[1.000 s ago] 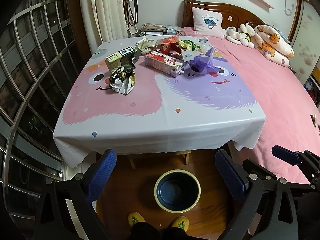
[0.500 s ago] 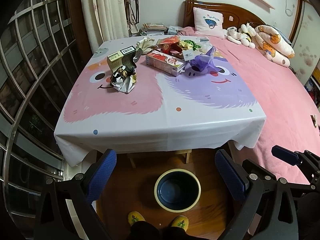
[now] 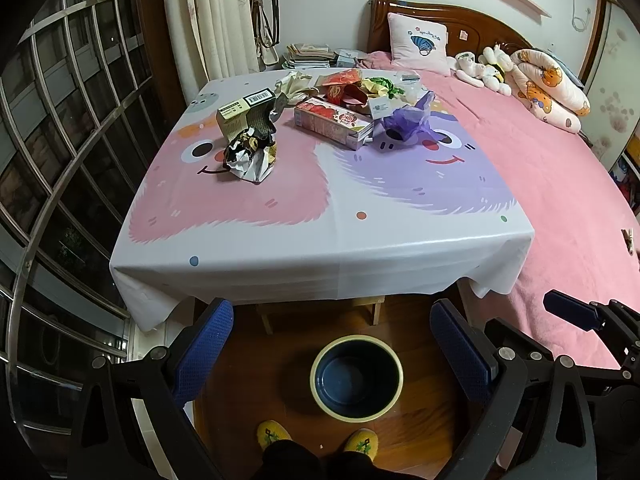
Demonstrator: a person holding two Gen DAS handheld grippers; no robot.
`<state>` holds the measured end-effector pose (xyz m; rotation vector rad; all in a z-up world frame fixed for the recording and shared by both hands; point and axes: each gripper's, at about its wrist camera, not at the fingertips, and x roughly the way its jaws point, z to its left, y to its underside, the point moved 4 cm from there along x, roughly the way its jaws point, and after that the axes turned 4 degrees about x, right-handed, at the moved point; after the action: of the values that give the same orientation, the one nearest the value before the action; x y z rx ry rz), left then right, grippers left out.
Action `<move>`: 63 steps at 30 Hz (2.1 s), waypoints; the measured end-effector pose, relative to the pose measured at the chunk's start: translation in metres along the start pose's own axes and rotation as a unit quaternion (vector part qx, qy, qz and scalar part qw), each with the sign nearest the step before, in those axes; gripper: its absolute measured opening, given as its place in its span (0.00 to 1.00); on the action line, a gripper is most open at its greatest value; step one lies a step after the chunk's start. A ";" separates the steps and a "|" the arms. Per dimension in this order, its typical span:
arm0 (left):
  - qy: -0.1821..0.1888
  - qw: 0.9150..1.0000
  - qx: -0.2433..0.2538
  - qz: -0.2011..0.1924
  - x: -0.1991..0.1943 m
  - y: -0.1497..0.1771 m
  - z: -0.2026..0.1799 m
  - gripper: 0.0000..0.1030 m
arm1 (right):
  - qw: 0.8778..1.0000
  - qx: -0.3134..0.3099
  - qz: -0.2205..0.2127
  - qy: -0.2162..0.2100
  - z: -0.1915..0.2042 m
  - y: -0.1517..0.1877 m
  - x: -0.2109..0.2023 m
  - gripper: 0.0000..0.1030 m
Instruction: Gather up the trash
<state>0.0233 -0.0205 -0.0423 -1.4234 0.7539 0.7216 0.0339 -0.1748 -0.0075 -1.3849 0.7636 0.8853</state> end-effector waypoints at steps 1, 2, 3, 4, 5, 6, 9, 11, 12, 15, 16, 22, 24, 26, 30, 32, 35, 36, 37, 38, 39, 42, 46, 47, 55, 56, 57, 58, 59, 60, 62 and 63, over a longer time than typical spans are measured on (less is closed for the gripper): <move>0.000 1.000 0.000 0.000 0.000 0.001 -0.001 0.98 | 1.000 0.000 0.000 -0.001 0.001 0.001 0.000 0.68; 0.000 1.000 0.000 0.000 0.000 0.000 0.000 0.98 | 1.000 0.000 0.000 0.000 0.002 0.003 -0.001 0.68; 0.000 1.000 0.000 0.000 0.000 0.000 0.000 0.98 | 1.000 0.000 0.000 0.000 0.003 0.005 -0.001 0.68; 0.000 1.000 0.000 0.000 0.000 0.000 0.000 0.98 | 1.000 0.000 0.000 0.000 0.002 0.003 -0.001 0.68; 0.000 1.000 0.000 0.000 0.000 0.000 0.000 0.98 | 1.000 0.000 0.000 0.000 0.003 0.003 -0.001 0.68; 0.000 1.000 0.000 0.000 0.000 0.000 0.000 0.98 | 1.000 0.000 -0.001 0.000 0.003 0.004 -0.001 0.68; 0.001 1.000 0.000 -0.002 0.000 0.000 0.000 0.98 | 1.000 0.000 0.000 0.000 0.003 0.003 0.000 0.68; 0.001 1.000 0.001 -0.004 -0.001 0.002 0.001 0.98 | 1.000 -0.001 0.000 0.000 0.003 0.002 -0.001 0.68; 0.001 1.000 0.002 -0.004 -0.002 0.004 0.000 0.98 | 1.000 0.000 0.000 0.000 0.003 0.003 -0.001 0.68; 0.002 1.000 0.000 -0.003 -0.002 0.005 0.001 0.98 | 1.000 -0.001 0.000 0.000 0.003 0.002 -0.001 0.68; 0.001 1.000 0.001 -0.003 -0.002 0.004 0.000 0.98 | 1.000 0.000 0.000 0.000 0.003 0.002 -0.001 0.68; -0.001 1.000 0.001 -0.004 -0.003 0.006 0.004 0.98 | 1.000 -0.001 0.001 0.000 0.003 0.002 -0.001 0.68; 0.000 1.000 0.001 -0.004 -0.004 0.004 0.006 0.98 | 1.000 -0.001 0.001 0.000 0.003 0.002 0.000 0.68; 0.000 1.000 0.001 -0.003 -0.004 0.004 0.006 0.98 | 1.000 0.000 0.001 0.000 0.003 0.002 0.000 0.68; 0.001 1.000 0.000 -0.003 -0.004 0.005 0.006 0.98 | 1.000 -0.001 0.001 0.000 0.002 0.000 0.000 0.68; 0.001 1.000 0.000 -0.003 -0.004 0.004 0.005 0.98 | 1.000 -0.001 0.001 -0.001 0.002 0.000 0.001 0.68; 0.000 1.000 0.001 -0.003 -0.004 0.004 0.006 0.98 | 1.000 -0.001 0.001 -0.001 0.002 -0.001 0.001 0.68; 0.000 1.000 0.001 -0.003 -0.004 0.004 0.006 0.98 | 1.000 -0.001 0.002 -0.001 0.003 0.000 0.002 0.68; 0.001 1.000 0.000 -0.002 -0.004 0.004 0.006 0.98 | 1.000 -0.002 0.002 -0.001 0.003 0.000 0.002 0.68; 0.001 1.000 0.000 -0.002 -0.004 0.004 0.006 0.98 | 1.000 -0.001 0.001 -0.001 0.003 -0.001 0.003 0.68; 0.002 1.000 -0.002 0.000 -0.005 0.005 0.007 0.98 | 1.000 -0.002 0.001 -0.002 0.006 0.001 0.003 0.68; 0.001 1.000 -0.005 0.003 -0.006 0.007 0.009 0.98 | 1.000 -0.006 0.003 -0.004 0.019 0.004 0.003 0.68; -0.025 1.000 -0.008 0.015 0.001 -0.004 0.022 0.97 | 1.000 -0.010 0.008 -0.010 0.024 -0.002 0.009 0.68; -0.027 0.999 -0.012 0.017 0.003 -0.005 0.026 0.97 | 1.000 -0.010 0.006 -0.012 0.023 -0.008 0.008 0.68; -0.047 0.998 -0.040 0.010 0.020 -0.034 0.093 0.94 | 1.000 -0.013 0.010 -0.013 0.040 -0.050 0.033 0.68; -0.052 0.998 -0.038 0.009 0.023 -0.040 0.103 0.94 | 1.000 -0.007 0.012 -0.017 0.046 -0.058 0.038 0.68; -0.056 0.998 -0.037 0.009 0.026 -0.046 0.112 0.94 | 1.000 0.001 0.013 -0.026 0.053 -0.068 0.042 0.68; -0.062 0.997 -0.035 0.010 0.027 -0.053 0.125 0.94 | 0.999 0.005 0.013 -0.033 0.059 -0.076 0.047 0.68; -0.066 0.997 -0.035 0.010 0.030 -0.061 0.138 0.94 | 0.999 0.010 0.013 -0.040 0.069 -0.087 0.053 0.68; -0.067 0.997 -0.036 0.010 0.033 -0.069 0.150 0.94 | 0.999 0.013 0.014 -0.046 0.078 -0.096 0.059 0.68; -0.068 0.997 -0.037 0.009 0.039 -0.082 0.170 0.94 | 0.998 0.018 0.020 -0.059 0.097 -0.117 0.073 0.68; -0.069 0.997 -0.037 0.010 0.042 -0.090 0.181 0.94 | 0.997 0.022 0.023 -0.064 0.107 -0.127 0.080 0.68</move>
<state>0.1256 0.1576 -0.0229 -1.4186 0.6393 0.8615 0.1783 -0.0598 -0.0094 -1.2636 0.7137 0.9780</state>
